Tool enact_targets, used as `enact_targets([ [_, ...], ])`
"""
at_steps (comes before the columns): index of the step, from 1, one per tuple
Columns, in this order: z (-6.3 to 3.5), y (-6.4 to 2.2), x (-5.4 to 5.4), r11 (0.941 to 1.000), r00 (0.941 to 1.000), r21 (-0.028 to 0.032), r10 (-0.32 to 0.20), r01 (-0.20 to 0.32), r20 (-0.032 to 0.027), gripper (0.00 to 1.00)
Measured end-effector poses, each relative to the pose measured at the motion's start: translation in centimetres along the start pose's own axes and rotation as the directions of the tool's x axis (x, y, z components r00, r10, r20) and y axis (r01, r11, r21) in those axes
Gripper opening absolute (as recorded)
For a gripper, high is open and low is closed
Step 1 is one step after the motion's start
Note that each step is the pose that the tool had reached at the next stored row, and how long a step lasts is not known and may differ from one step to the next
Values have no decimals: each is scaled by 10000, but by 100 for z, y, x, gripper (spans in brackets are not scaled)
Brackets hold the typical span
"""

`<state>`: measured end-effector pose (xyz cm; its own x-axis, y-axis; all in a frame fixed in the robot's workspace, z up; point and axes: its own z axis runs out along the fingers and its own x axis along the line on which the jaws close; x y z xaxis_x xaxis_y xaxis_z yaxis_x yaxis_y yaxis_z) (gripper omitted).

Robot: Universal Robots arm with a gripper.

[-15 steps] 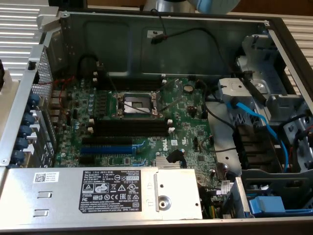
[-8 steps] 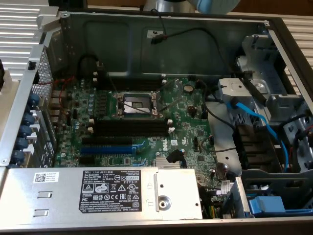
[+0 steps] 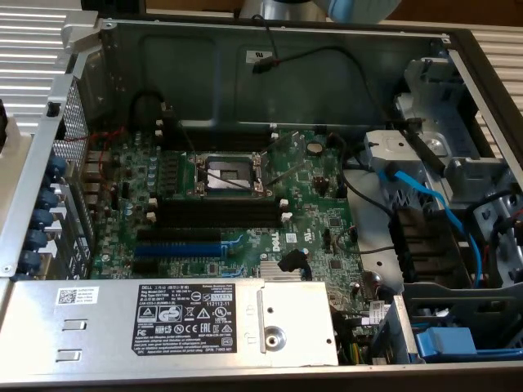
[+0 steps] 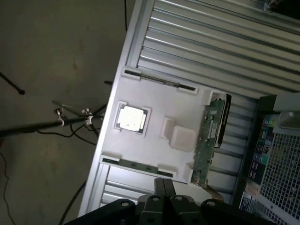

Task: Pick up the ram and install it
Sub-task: 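Reach for the ram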

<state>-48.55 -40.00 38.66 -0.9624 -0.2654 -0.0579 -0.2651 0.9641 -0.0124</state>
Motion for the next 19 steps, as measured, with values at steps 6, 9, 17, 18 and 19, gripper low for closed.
enact_targets([
  [6,33,0,2,9941,9941,-86,-1080,1080,-53,11],
  [9,49,0,3,9866,9867,-132,-1625,1624,-77,11],
  [17,88,1,6,9524,9525,-255,-3042,3038,-122,11],
  [18,93,1,6,9466,9467,-271,-3218,3213,-126,11],
  [19,98,1,6,9407,9408,-286,-3386,3382,-130,11],
])
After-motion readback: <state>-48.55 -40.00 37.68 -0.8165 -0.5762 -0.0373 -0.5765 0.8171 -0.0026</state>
